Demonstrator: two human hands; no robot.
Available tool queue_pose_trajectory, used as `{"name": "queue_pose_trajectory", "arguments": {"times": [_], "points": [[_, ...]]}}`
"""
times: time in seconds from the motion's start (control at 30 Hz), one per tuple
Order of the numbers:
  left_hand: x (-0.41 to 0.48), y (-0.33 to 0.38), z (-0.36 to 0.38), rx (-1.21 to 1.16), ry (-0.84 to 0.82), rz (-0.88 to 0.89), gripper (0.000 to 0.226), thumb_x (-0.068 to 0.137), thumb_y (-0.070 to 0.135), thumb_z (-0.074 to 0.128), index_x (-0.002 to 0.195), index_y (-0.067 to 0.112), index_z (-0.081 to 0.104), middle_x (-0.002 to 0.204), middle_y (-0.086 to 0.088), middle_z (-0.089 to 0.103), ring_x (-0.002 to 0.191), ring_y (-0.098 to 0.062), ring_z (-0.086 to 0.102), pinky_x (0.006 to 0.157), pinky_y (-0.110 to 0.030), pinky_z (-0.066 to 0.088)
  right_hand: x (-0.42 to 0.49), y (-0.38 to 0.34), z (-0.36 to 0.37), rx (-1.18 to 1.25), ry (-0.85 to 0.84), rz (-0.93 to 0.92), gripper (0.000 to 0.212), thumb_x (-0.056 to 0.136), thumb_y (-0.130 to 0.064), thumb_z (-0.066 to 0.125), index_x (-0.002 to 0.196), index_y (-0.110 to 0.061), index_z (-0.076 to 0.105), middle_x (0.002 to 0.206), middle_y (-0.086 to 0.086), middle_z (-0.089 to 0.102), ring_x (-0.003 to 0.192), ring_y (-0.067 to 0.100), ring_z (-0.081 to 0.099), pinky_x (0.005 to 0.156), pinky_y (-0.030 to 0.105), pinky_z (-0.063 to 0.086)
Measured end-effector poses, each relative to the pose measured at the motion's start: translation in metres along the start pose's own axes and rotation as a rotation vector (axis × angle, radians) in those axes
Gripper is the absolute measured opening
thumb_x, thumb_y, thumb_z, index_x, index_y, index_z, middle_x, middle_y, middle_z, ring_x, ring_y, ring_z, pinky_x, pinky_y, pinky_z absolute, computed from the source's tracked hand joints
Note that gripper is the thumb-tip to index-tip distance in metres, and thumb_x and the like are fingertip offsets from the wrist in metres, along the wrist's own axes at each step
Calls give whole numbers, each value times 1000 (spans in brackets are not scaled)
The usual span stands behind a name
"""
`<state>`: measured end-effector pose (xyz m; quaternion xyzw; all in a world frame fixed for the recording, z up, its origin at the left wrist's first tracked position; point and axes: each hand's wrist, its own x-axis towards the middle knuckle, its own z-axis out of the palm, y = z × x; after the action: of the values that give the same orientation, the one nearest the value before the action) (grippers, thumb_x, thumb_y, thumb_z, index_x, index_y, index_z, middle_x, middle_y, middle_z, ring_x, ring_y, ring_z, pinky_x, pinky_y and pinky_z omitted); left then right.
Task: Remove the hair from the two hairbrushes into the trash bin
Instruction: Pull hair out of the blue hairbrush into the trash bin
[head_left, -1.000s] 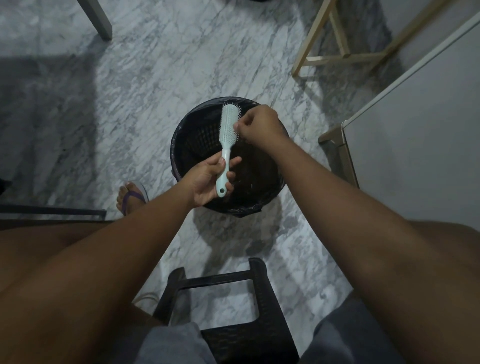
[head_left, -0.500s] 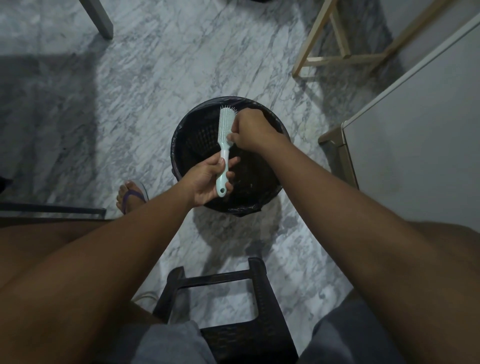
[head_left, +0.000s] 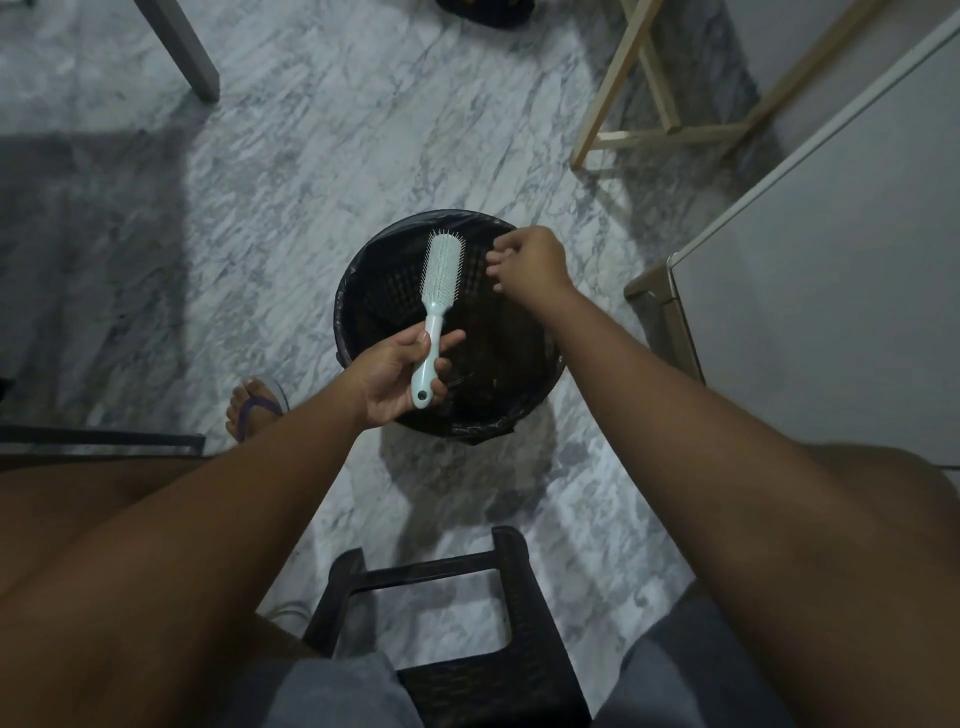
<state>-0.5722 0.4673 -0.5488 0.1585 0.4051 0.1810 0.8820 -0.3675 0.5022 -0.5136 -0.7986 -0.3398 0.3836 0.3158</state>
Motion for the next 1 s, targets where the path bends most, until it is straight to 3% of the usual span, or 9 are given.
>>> {"name": "queue_pose_trajectory", "arguments": {"times": [0.03, 0.17, 0.3, 0.43, 0.63, 0.73, 0.8, 0.87, 1.0], "points": [[-1, 0, 5, 5, -5, 1, 37, 106, 14, 41, 141, 21, 50, 128, -5, 64, 70, -11, 58, 56, -27, 52, -4, -1, 2, 14, -21, 32, 24, 86, -10, 55, 95, 10, 66, 95, 27, 71, 82, 32, 73, 76, 52, 61], [-7, 1, 20, 17, -21, 3, 34, 107, 14, 41, 137, 22, 54, 129, -7, 63, 68, -11, 59, 55, -27, 52, -25, -10, 7, 103, -157, 19, 31, 84, -19, 77, 93, 10, 70, 85, 17, 74, 80, 26, 75, 69, 38, 64], [-17, 3, 25, 36, -4, 19, 40, 107, 13, 40, 145, 21, 47, 130, -8, 63, 66, -11, 60, 55, -28, 52, -31, -21, -3, 64, -89, -44, 22, 78, -15, 84, 87, 2, 73, 78, 9, 73, 63, 17, 71, 54, 17, 57], [-28, 7, 32, 64, 17, 45, 40, 107, 13, 40, 146, 20, 46, 126, -8, 66, 67, -12, 58, 55, -27, 51, -32, -31, -14, -54, -49, -135, 8, 79, -10, 81, 79, -5, 75, 66, 10, 72, 57, 16, 71, 62, 27, 61], [-33, 8, 36, 42, 43, 77, 39, 108, 13, 37, 146, 16, 43, 126, -9, 65, 65, -12, 57, 54, -26, 51, -35, -52, -25, 56, 119, -252, 12, 90, -18, 70, 81, -10, 73, 68, 0, 71, 49, 1, 64, 59, 16, 53], [-30, 8, 35, 40, 45, 73, 38, 108, 14, 37, 146, 16, 43, 126, -9, 64, 65, -11, 57, 53, -25, 51, -33, -47, -22, 93, 243, -252, 29, 96, -28, 59, 81, -8, 73, 76, 6, 75, 68, 18, 72, 73, 30, 59], [-29, 9, 34, 47, 46, 67, 38, 109, 15, 37, 146, 16, 43, 125, -8, 64, 65, -11, 57, 53, -25, 50, -33, -34, -14, -26, 162, -169, 48, 97, -40, 52, 74, -3, 71, 73, 10, 73, 71, 26, 70, 76, 37, 58], [-28, 10, 34, 69, 43, 56, 38, 108, 15, 37, 146, 18, 44, 125, -8, 65, 66, -11, 56, 54, -25, 50, -39, -18, -6, -123, -47, -68, 56, 93, -54, 52, 67, -6, 64, 67, 4, 67, 67, 22, 66, 72, 36, 55], [-26, 12, 25, 114, 35, 29, 39, 108, 16, 39, 146, 22, 45, 126, -7, 65, 68, -11, 57, 56, -27, 51, -39, -1, 0, -62, -151, -85, 36, 87, -46, 68, 83, -12, 78, 79, 6, 76, 72, 13, 67, 77, 33, 57]]}}
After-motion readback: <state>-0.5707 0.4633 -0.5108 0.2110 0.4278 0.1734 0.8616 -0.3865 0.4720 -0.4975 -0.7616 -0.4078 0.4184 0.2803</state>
